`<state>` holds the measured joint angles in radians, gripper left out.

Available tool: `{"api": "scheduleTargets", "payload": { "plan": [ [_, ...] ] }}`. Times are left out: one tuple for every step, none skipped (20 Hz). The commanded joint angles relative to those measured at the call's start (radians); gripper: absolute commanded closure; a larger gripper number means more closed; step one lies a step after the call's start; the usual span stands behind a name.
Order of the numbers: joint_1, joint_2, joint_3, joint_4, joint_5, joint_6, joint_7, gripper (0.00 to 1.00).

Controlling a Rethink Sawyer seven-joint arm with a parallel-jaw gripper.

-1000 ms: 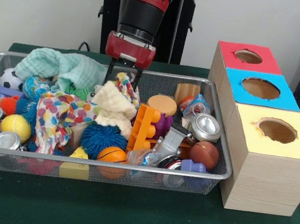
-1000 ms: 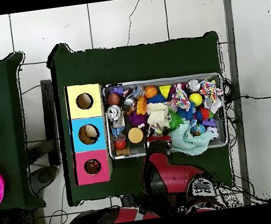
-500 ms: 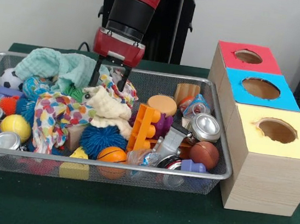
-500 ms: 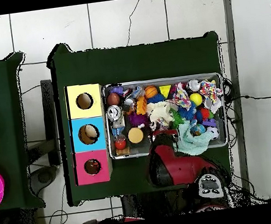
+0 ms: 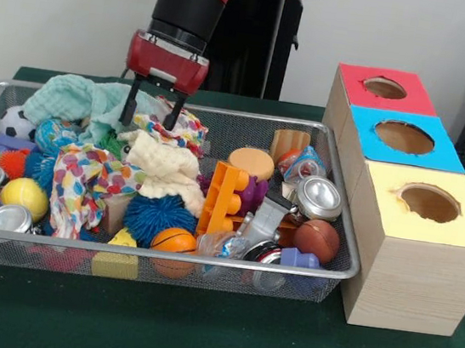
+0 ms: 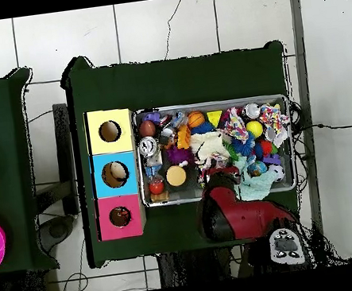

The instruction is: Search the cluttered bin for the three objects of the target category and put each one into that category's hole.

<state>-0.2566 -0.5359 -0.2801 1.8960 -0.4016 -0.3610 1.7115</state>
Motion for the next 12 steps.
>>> {"api": "scheduleTargets", "payload": {
  "plan": [
    [-0.08, -0.07, 0.08, -0.122, -0.093, 0.143, 0.036, 0.0],
    [-0.097, -0.081, 0.092, -0.124, -0.11, 0.156, 0.033, 0.0],
    [-0.117, -0.091, 0.111, -0.125, -0.127, 0.171, 0.03, 0.0],
    [-0.132, -0.099, 0.125, -0.126, -0.145, 0.178, 0.028, 0.0],
    [-0.142, -0.105, 0.133, -0.126, -0.152, 0.188, 0.029, 0.0],
    [-0.162, -0.115, 0.151, -0.124, -0.167, 0.202, 0.027, 0.0],
    [-0.166, -0.116, 0.155, -0.125, -0.173, 0.201, 0.03, 0.0],
    [-0.177, -0.12, 0.164, -0.125, -0.184, 0.204, 0.031, 0.0],
    [-0.183, -0.119, 0.169, -0.126, -0.19, 0.202, 0.034, 0.0],
    [-0.203, -0.123, 0.188, -0.126, -0.2, 0.211, 0.035, 0.0],
    [-0.209, -0.124, 0.196, -0.127, -0.206, 0.216, 0.035, 0.0],
    [-0.216, -0.125, 0.204, -0.128, -0.211, 0.22, 0.035, 0.0]
  ]
}}
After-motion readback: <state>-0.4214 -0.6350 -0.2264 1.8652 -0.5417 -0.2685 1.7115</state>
